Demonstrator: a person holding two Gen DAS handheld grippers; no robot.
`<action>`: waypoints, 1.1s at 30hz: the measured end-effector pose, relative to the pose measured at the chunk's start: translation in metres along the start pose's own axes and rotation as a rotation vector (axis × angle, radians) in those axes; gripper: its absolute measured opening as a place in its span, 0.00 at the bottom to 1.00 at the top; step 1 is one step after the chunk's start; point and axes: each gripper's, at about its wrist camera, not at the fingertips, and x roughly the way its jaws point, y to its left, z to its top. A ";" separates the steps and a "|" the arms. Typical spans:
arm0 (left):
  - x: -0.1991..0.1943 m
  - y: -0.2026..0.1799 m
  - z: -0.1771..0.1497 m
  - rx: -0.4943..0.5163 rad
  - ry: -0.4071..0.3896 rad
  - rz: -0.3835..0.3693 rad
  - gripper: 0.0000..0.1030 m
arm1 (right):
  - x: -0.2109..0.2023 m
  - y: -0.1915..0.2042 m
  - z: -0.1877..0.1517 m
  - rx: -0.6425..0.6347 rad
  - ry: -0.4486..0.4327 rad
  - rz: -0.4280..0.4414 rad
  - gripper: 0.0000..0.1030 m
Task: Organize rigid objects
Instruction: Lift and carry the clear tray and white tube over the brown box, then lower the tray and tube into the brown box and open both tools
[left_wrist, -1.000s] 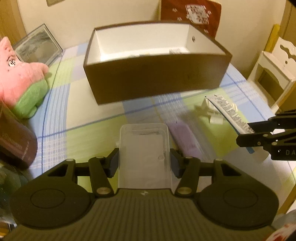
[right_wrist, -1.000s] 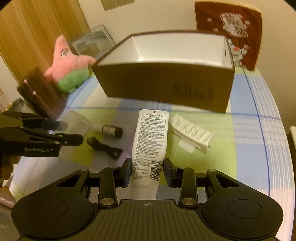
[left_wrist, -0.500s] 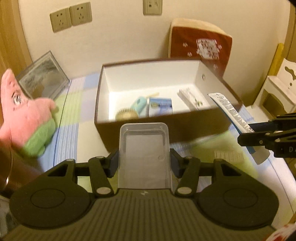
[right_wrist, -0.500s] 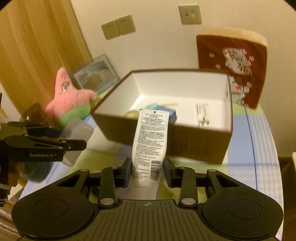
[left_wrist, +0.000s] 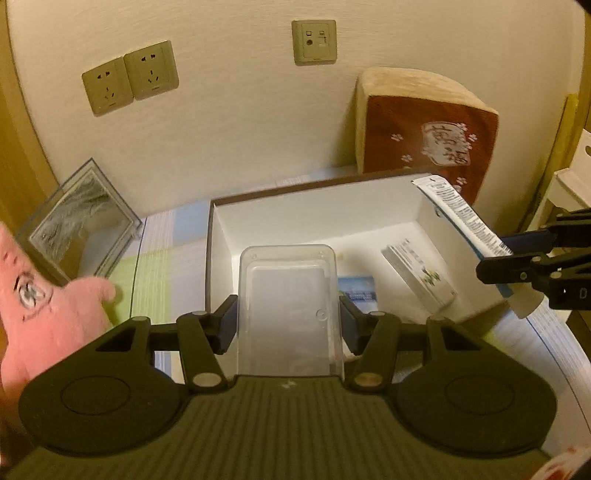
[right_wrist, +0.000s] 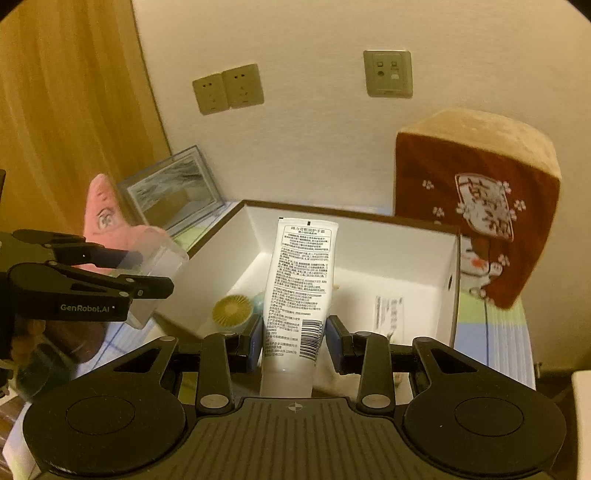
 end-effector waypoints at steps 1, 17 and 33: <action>0.007 0.001 0.004 0.001 0.003 0.002 0.52 | 0.005 -0.003 0.004 -0.004 0.001 -0.005 0.36; 0.101 0.018 0.037 0.025 0.112 0.035 0.52 | 0.090 -0.049 0.023 0.019 0.102 -0.051 0.36; 0.163 0.021 0.046 0.084 0.189 0.078 0.52 | 0.137 -0.070 0.024 0.058 0.170 -0.066 0.36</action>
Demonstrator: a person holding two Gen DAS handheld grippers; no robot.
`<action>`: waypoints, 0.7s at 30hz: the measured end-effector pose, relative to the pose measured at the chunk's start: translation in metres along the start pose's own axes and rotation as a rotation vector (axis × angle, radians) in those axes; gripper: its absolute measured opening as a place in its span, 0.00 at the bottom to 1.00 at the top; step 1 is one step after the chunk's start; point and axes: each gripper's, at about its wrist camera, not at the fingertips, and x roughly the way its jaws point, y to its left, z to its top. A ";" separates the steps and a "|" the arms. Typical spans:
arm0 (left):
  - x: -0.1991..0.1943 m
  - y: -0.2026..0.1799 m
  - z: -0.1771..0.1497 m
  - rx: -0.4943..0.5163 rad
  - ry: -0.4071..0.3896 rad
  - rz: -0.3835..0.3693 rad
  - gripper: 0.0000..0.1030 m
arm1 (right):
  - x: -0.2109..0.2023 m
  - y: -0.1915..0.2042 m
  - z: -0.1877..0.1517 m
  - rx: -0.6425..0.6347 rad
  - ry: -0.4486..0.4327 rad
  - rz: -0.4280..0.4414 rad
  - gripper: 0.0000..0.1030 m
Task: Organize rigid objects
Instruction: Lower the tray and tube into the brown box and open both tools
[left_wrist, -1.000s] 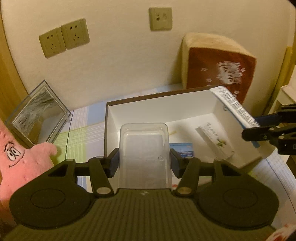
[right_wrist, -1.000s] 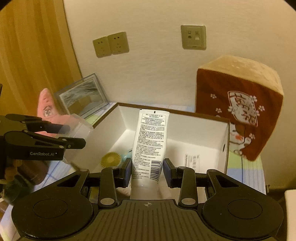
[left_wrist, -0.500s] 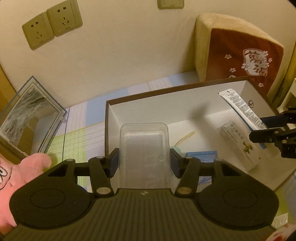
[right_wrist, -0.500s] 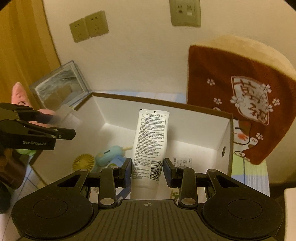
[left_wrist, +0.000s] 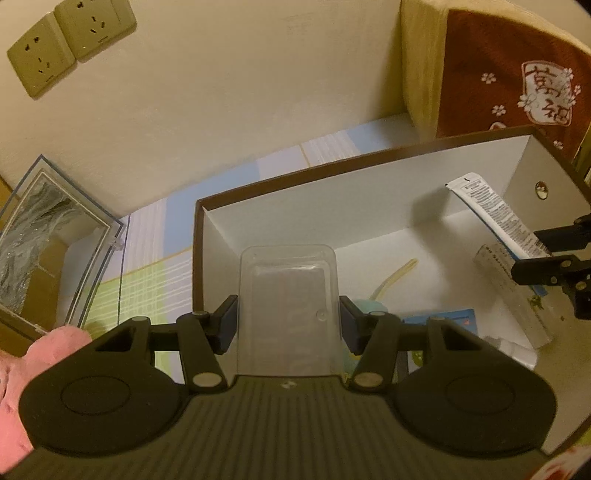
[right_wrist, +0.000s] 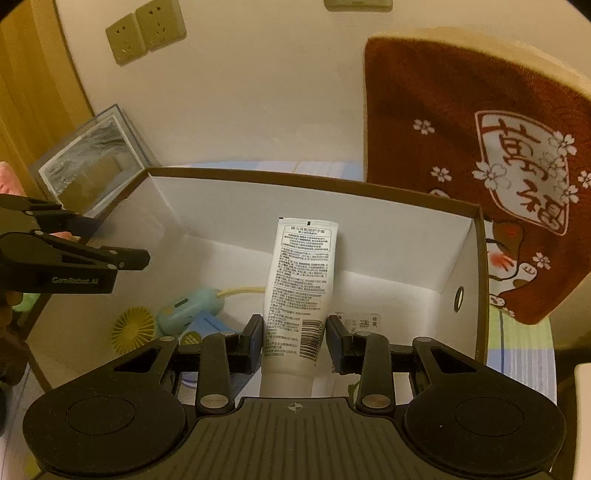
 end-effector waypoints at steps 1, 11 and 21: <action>0.003 0.000 0.001 0.002 0.003 0.001 0.52 | 0.002 -0.001 0.000 0.005 0.002 0.001 0.36; 0.020 0.000 0.004 -0.007 0.018 0.004 0.53 | 0.009 -0.005 -0.001 0.037 0.018 0.006 0.36; 0.017 0.002 0.002 -0.015 -0.002 0.001 0.54 | 0.010 -0.006 0.000 0.048 0.021 0.004 0.36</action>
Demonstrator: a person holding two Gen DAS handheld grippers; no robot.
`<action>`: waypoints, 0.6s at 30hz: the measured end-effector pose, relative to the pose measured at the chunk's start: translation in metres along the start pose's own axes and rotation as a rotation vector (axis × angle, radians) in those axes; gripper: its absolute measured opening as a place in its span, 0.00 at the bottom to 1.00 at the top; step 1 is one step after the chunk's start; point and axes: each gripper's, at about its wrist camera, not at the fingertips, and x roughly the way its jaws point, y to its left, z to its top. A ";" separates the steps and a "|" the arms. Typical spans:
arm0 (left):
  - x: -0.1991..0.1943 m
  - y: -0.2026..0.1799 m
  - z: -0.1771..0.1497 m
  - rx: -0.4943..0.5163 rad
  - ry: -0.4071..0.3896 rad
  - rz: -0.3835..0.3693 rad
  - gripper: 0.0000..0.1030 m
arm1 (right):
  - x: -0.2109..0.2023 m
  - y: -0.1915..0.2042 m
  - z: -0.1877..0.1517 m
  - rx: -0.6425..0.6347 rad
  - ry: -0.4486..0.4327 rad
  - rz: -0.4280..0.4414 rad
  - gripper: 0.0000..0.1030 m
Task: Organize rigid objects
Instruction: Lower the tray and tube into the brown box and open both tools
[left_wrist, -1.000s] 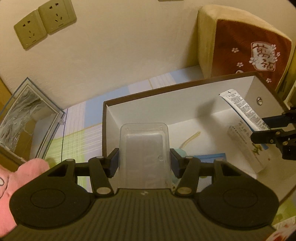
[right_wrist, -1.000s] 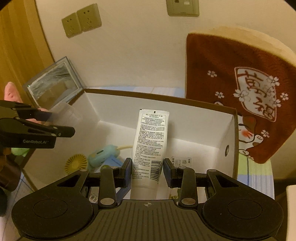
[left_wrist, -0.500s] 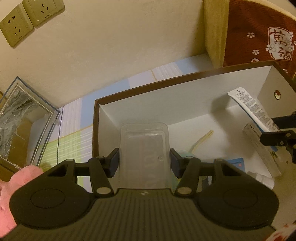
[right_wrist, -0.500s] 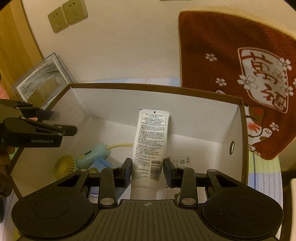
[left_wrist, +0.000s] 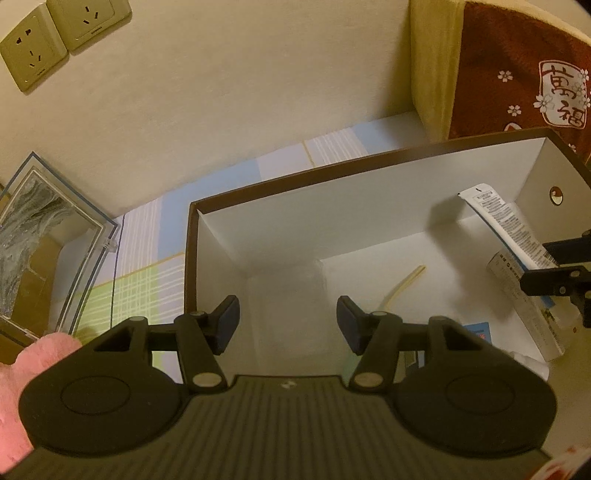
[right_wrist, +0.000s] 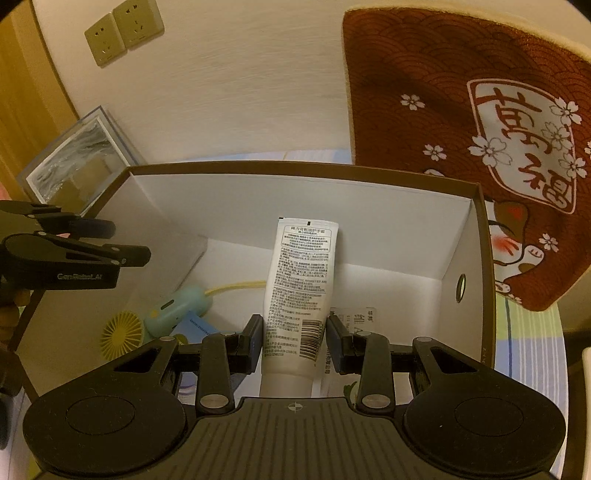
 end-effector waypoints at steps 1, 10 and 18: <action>-0.001 -0.001 0.000 -0.001 0.000 -0.002 0.54 | 0.000 0.000 0.000 -0.001 0.001 0.000 0.36; -0.008 -0.004 0.000 0.001 -0.017 -0.010 0.54 | -0.001 0.002 -0.002 -0.020 -0.019 -0.014 0.36; -0.019 -0.001 -0.002 -0.012 -0.042 -0.019 0.60 | -0.011 0.002 -0.002 -0.023 -0.073 -0.048 0.38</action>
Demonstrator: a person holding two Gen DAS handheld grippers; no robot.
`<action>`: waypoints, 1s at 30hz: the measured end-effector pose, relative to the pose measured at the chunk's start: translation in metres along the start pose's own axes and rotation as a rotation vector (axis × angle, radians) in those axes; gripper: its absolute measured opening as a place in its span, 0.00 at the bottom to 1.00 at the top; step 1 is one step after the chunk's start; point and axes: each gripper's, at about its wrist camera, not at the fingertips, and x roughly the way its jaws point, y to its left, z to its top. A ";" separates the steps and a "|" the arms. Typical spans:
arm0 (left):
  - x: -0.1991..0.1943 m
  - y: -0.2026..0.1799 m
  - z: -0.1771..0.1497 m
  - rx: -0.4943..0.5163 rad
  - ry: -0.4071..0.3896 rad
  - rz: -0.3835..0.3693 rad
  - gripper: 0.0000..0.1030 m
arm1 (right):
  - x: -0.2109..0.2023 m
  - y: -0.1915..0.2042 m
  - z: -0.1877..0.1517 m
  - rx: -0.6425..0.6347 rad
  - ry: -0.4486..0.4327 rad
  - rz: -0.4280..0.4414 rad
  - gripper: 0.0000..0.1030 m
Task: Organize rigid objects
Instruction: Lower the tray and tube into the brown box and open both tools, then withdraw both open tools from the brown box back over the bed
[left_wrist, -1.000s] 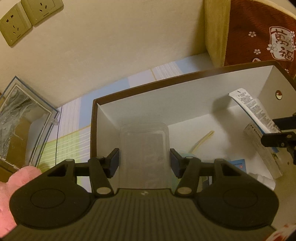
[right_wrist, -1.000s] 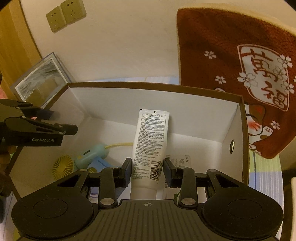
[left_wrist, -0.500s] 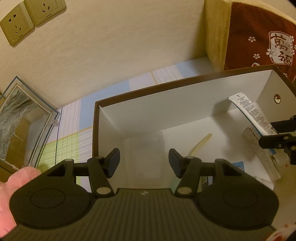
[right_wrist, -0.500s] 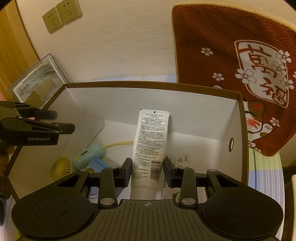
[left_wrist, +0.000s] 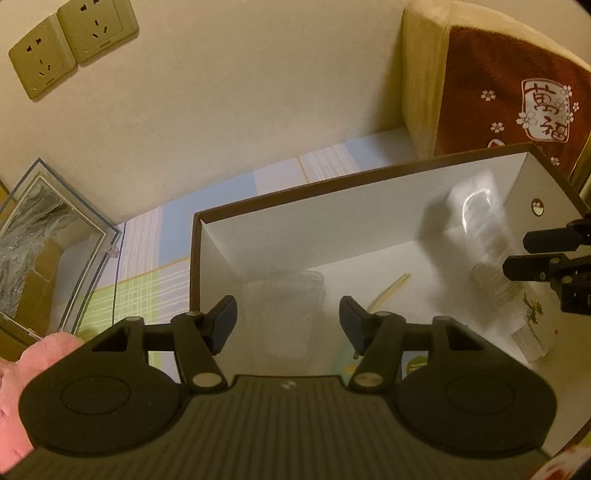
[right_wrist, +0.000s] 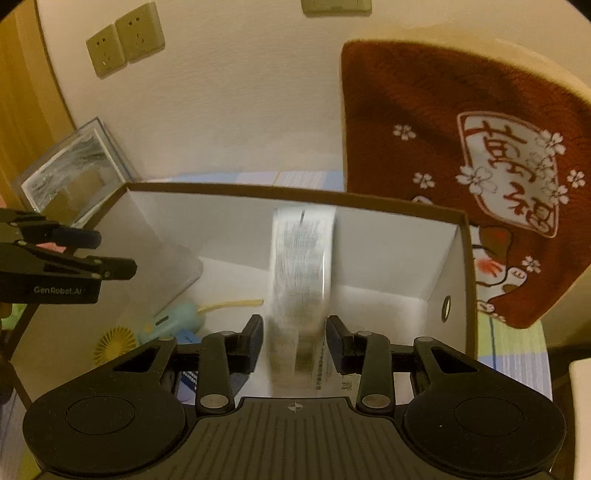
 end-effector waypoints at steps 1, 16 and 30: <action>-0.002 -0.001 -0.001 0.001 -0.004 0.000 0.60 | -0.001 0.001 0.000 -0.003 -0.003 -0.001 0.38; -0.031 -0.001 -0.008 -0.010 -0.034 -0.017 0.60 | -0.027 0.012 -0.005 -0.030 -0.033 -0.007 0.50; -0.080 -0.007 -0.020 -0.038 -0.091 -0.052 0.60 | -0.075 0.029 -0.014 -0.044 -0.095 -0.015 0.56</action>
